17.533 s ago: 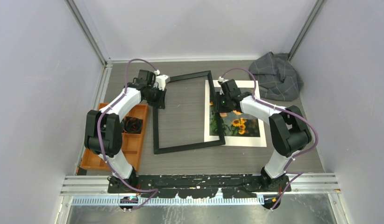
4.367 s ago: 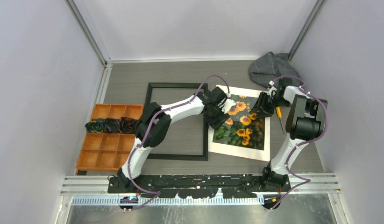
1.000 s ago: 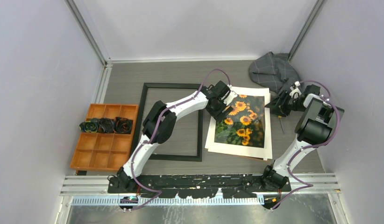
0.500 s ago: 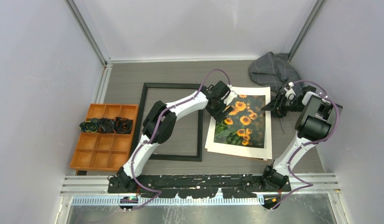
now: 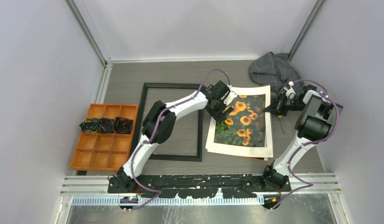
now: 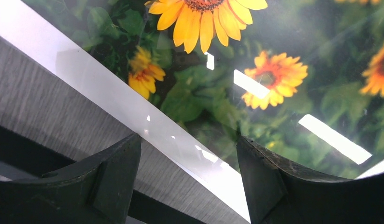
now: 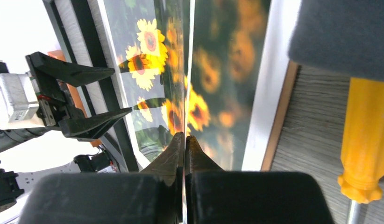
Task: Take the photo out of the frame
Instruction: Pick up the photo frame item from the photo frame, then place the photo frame item at the center of the board.
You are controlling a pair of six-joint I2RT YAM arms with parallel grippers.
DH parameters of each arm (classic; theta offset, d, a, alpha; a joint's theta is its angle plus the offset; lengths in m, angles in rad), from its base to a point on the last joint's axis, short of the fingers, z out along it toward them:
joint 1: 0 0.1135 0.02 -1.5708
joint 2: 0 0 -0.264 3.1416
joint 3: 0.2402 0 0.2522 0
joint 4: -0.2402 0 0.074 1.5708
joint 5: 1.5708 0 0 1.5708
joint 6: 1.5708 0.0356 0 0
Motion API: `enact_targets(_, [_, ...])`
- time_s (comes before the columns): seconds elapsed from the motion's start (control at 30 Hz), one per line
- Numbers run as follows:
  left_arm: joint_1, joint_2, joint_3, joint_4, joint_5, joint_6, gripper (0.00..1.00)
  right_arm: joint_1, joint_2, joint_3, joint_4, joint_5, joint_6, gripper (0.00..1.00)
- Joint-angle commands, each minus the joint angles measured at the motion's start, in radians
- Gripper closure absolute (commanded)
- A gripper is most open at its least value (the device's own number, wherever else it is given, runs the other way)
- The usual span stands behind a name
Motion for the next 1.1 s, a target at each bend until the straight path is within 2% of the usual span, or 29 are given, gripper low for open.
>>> enact_targets(0.0, [-0.003,-0.116,-0.017,-0.022,0.151,-0.005,0.23,0.005,-0.078,0.068,-0.084,-0.079,-0.004,0.99])
enact_targets(0.2, [0.069,-0.303,-0.034,-0.030,0.216,0.021,0.18,0.007,-0.182,0.136,-0.170,-0.158,0.048,0.99])
enact_targets(0.43, [0.216,-0.532,-0.185,-0.035,0.247,0.061,0.10,0.092,-0.327,0.195,-0.135,-0.162,0.221,0.99])
enact_targets(0.57, [0.361,-0.662,-0.343,-0.014,0.256,0.085,0.08,0.178,-0.408,0.229,-0.021,-0.138,0.408,0.99])
enact_targets(0.73, [0.596,-0.848,-0.572,0.054,0.357,0.092,0.07,0.295,-0.458,0.309,0.125,-0.066,0.615,0.99])
enact_targets(0.93, [0.881,-0.986,-0.740,0.089,0.480,0.078,0.06,0.399,-0.445,0.432,0.255,-0.022,0.793,0.99])
enact_targets(1.07, [0.997,-1.028,-0.805,0.124,0.541,0.074,0.06,0.485,-0.439,0.471,0.338,-0.016,0.884,0.99])
